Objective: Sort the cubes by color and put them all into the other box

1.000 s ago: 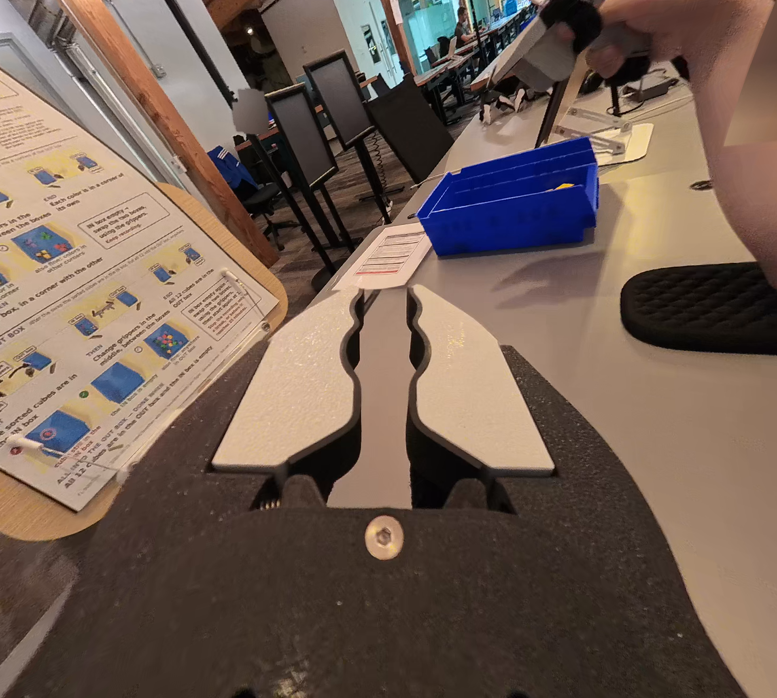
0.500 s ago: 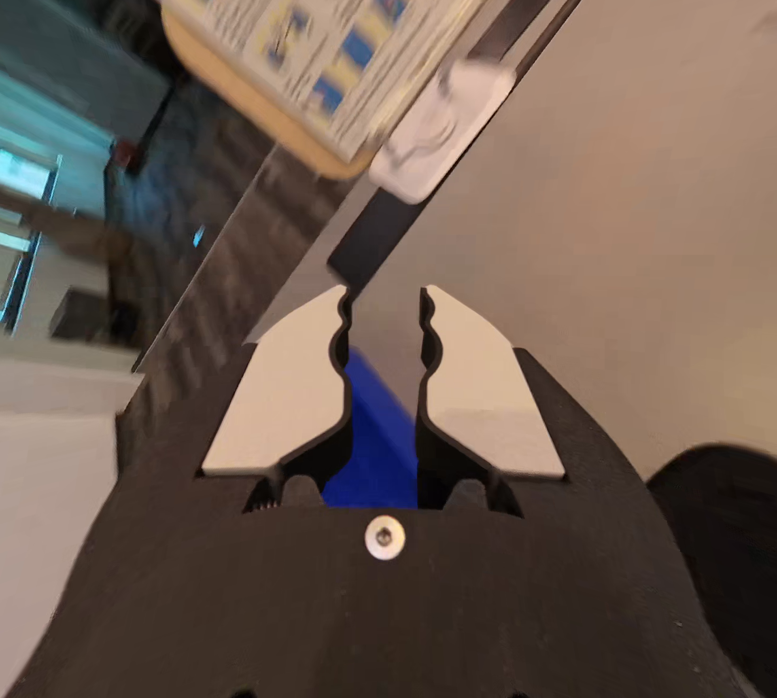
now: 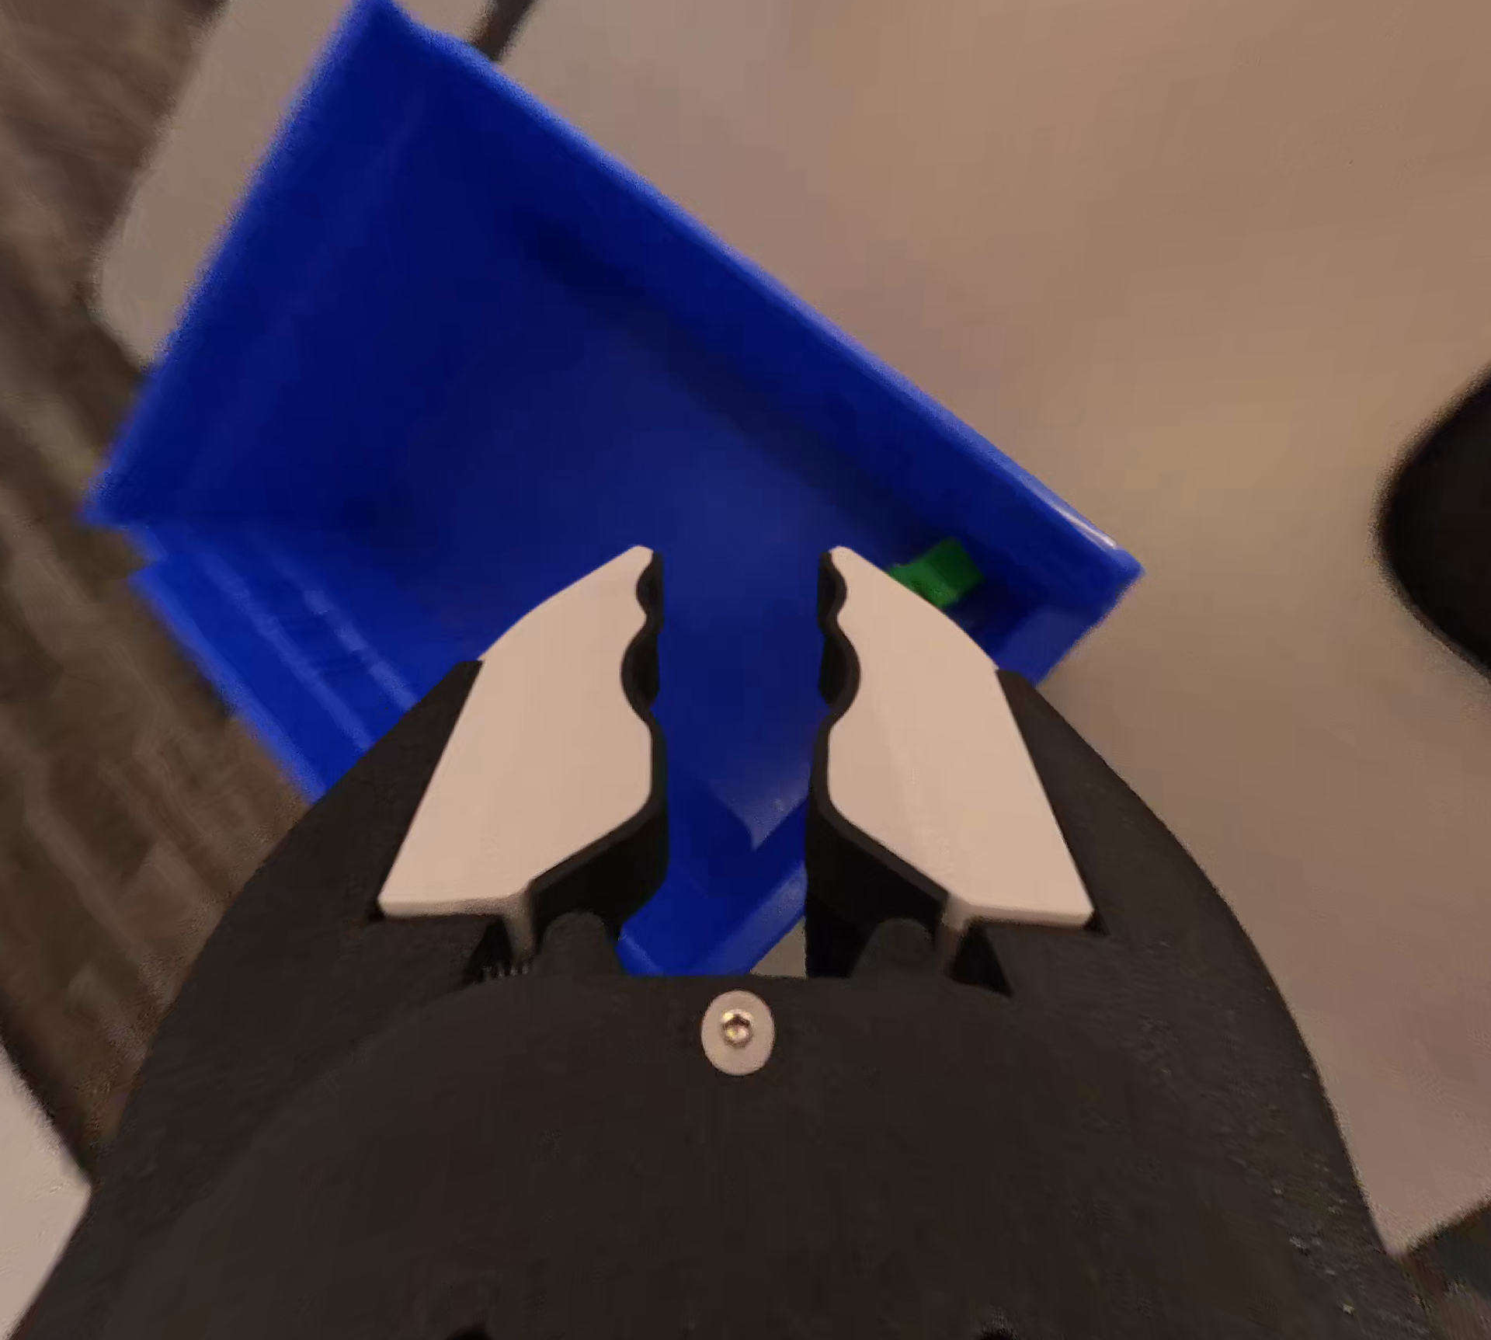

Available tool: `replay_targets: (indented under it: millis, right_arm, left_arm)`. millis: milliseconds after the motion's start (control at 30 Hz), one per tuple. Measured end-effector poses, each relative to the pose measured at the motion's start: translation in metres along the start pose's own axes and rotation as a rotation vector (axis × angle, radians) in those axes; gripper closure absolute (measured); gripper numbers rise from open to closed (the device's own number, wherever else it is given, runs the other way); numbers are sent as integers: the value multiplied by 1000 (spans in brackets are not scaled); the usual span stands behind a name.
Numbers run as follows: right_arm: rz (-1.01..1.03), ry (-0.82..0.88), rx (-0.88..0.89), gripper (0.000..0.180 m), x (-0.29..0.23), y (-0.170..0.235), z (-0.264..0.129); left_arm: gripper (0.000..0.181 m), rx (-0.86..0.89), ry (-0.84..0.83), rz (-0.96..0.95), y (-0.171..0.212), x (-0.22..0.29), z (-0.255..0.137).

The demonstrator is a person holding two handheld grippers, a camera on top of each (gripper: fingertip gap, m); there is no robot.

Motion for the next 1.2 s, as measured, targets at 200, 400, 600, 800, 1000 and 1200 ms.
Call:
replay_targets:
  millis: [200, 400, 600, 800, 1000, 1200]
  right_arm:
    - [7, -28, 42, 148, -9, -5, 1]
    - [31, -25, 25, 148, -9, 2, 5]
    - [43, -21, 19, 148, -7, 6, 5]
    - [47, -11, 24, 148, -6, 7, 0]
    - [50, -1, 19, 148, -5, 9, -1]
    - [49, -7, 16, 149, -5, 9, 0]
  left_arm:
    - [144, -193, 179, 51, 30, 21, 29]
    - [139, -330, 244, 60, 36, 40, 50]
    - [140, -347, 298, 44, 32, 46, 60]
    - [141, -386, 311, 35, 37, 42, 66]
    - [141, -373, 304, -17, 43, 30, 69]
    - [144, -346, 345, -24, 48, 32, 63]
Point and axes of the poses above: each gripper's, where its closed fingertips meet, z out along the fingers, y out of its underside, x = y × z across the jaws, the point moved 4 cm from there along -z, back along the fingers, and after that the axes turned 10 degrees about -y, right-handed, at the moved point
